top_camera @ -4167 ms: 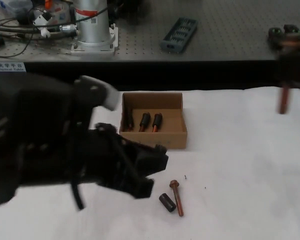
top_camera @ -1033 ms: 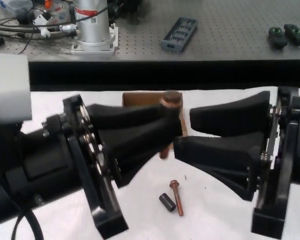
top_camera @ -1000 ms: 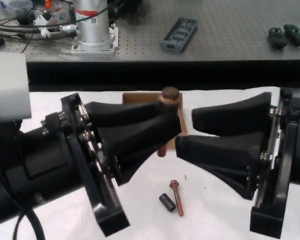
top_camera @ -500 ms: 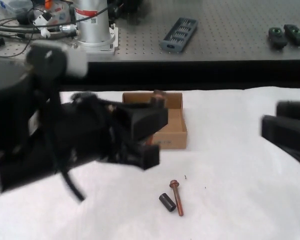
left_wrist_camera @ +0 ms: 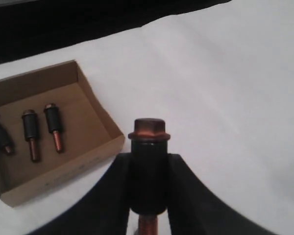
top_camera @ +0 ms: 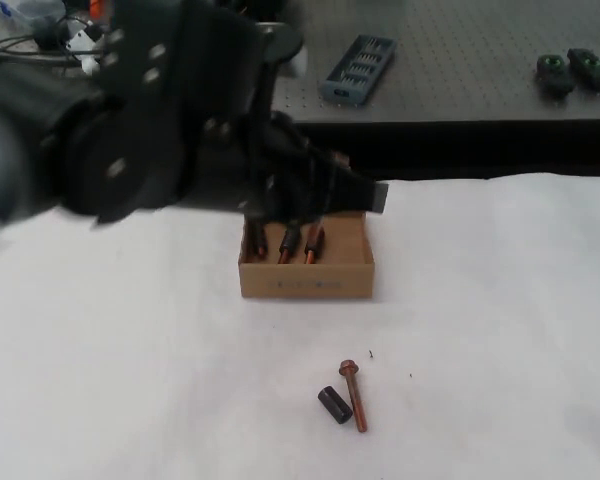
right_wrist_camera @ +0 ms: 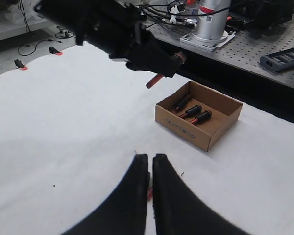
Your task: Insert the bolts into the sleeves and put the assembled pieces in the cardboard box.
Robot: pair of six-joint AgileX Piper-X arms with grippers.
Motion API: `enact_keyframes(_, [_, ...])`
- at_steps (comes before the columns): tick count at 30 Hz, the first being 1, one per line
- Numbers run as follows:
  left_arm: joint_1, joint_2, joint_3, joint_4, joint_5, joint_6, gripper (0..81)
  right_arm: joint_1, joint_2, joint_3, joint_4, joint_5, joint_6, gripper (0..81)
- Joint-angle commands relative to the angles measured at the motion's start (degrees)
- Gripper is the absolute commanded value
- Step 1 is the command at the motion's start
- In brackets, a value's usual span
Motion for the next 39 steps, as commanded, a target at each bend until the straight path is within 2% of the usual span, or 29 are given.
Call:
enact_keyframes(1, [1.8, 9.4, -14.1, 9.9, -2.0, 2.0, 0.6, 0.0, -1.8, -0.5, 1.0, 0.1, 0.7, 3.7])
enact_keyframes(6, [2.3, 18.7, -24.8, 16.9, -5.9, 5.6, 0.6, 0.0, -3.5, -0.5, 2.1, 0.1, 1.5, 3.7])
enact_keyframes(12, [2.7, 27.7, -35.0, 19.5, -6.3, 6.6, 0.6, 0.0, -3.6, -0.5, 4.8, 0.1, 1.6, 3.7])
enact_keyframes(19, [4.2, 36.7, -43.7, 20.4, -7.8, 6.6, 0.6, 0.0, -3.6, -0.5, 7.8, 0.1, 5.9, 3.7])
enact_keyframes(31, [5.7, 47.6, -50.1, 21.7, -7.8, 6.6, 0.6, 0.0, -3.6, -0.5, 8.2, 0.1, 7.0, 3.7])
enact_keyframes(39, [5.7, 50.7, -50.6, 21.9, -1.9, 6.6, 0.6, 0.0, -3.6, -0.5, 8.2, 0.1, 7.9, 3.7])
